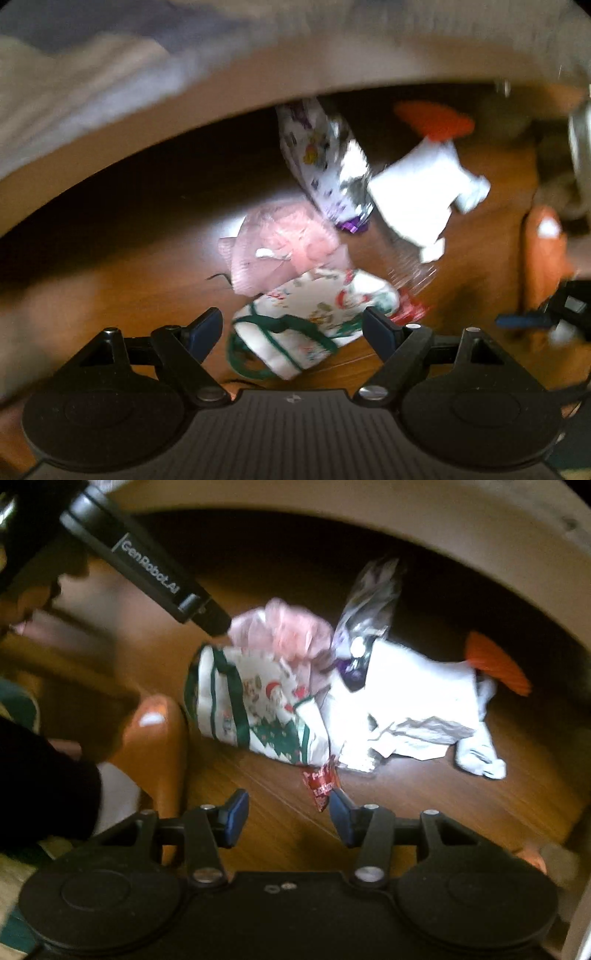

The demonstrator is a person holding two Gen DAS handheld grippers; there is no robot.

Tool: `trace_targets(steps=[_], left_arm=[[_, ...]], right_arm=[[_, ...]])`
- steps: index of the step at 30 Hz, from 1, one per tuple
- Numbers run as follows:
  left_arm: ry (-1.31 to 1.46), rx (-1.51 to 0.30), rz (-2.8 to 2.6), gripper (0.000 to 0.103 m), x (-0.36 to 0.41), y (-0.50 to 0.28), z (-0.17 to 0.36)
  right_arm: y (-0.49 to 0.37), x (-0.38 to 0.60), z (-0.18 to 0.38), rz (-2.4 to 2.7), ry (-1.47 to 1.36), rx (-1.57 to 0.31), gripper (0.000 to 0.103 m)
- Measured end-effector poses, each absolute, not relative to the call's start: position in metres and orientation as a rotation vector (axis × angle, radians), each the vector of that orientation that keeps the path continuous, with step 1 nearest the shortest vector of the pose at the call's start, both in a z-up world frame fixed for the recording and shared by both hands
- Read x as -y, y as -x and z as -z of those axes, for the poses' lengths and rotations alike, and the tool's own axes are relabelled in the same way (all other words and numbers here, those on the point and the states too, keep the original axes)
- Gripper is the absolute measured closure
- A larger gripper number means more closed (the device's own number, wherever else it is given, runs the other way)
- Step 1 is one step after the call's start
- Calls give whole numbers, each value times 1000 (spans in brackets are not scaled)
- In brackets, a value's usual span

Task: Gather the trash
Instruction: 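Grasp the Christmas-print bag with the left tool while the right tool grasps the red packet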

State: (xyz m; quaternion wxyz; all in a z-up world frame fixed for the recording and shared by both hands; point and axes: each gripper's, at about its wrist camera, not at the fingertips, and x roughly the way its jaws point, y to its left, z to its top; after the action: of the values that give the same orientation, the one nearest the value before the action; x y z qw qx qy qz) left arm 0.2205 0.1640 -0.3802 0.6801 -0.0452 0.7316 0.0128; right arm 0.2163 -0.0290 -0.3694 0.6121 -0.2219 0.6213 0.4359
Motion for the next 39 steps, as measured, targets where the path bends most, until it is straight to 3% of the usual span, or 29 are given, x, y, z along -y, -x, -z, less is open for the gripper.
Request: trace_targets(steps=[17,26,31,32,33,39], left_arm=[[-307,-1636,349,20,-148,-180,476],[-286,-1655,346,21,-152,-174,505],[-266,-1645,335,51,-145,-172,507],[-263,-1648,333,60,-144,-172,508],[-264,-1651,331,65,-144,-171,508],[-303,-1652,347,82,-137,-165,504]], right_arm=[[-214,10,475,-1070,667,-1476,54],[-214,3,503,-1057,654,-1501,55],[-213,2,511,-1031,663,-1498,60],[-213,2,511,-1031,663,-1494,75],[-212,0,512,-1027,670,-1494,77],[-212,0,511,-987,642,-1538,80]])
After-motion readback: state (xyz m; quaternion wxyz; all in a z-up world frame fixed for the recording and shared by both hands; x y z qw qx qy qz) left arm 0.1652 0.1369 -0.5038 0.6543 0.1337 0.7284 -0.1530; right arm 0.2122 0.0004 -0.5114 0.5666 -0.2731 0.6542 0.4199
